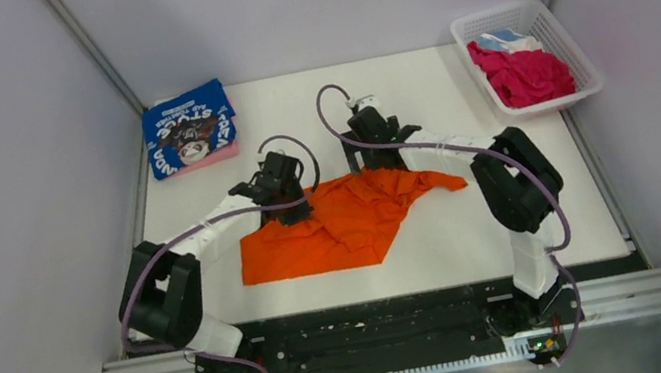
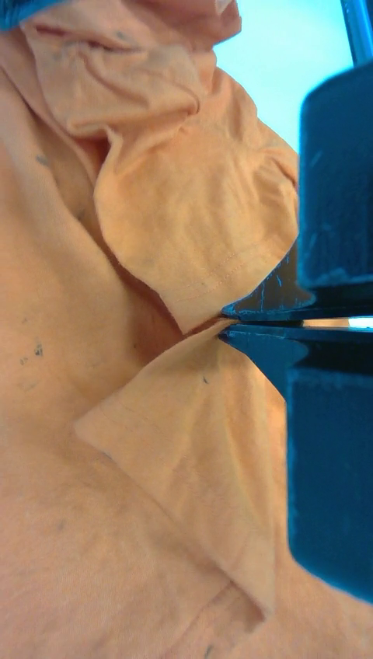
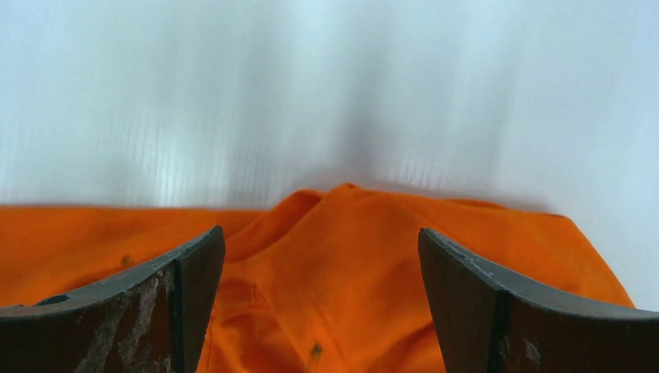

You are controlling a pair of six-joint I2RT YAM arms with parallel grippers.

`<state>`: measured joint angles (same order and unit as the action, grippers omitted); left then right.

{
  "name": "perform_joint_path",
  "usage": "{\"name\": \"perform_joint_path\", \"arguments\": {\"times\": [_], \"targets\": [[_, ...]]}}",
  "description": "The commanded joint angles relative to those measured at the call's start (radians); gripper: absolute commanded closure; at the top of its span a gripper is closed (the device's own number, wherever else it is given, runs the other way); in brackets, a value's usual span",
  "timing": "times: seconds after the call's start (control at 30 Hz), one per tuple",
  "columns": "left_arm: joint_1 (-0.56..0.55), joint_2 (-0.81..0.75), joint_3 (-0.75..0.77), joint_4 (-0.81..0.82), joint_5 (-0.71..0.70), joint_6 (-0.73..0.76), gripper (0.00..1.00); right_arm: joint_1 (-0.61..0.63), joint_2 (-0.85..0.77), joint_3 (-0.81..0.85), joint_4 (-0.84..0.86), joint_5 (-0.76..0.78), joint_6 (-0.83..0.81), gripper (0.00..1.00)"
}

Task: Fold and stack the t-shirts
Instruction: Flatten out the tshirt

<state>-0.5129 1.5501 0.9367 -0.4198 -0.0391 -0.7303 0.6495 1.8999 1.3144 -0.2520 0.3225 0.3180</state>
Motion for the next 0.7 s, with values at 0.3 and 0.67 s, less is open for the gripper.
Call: {"name": "perform_joint_path", "arguments": {"times": [0.3,0.67], "targets": [[-0.002,-0.109,-0.013,-0.067,-0.101,-0.026,1.00,0.010,0.031,-0.016,-0.003,0.122,0.085,0.43],[-0.003,-0.162,0.003,-0.109,-0.177,-0.032,1.00,0.001,-0.099,-0.185,0.072,0.234,0.130,1.00]]}}
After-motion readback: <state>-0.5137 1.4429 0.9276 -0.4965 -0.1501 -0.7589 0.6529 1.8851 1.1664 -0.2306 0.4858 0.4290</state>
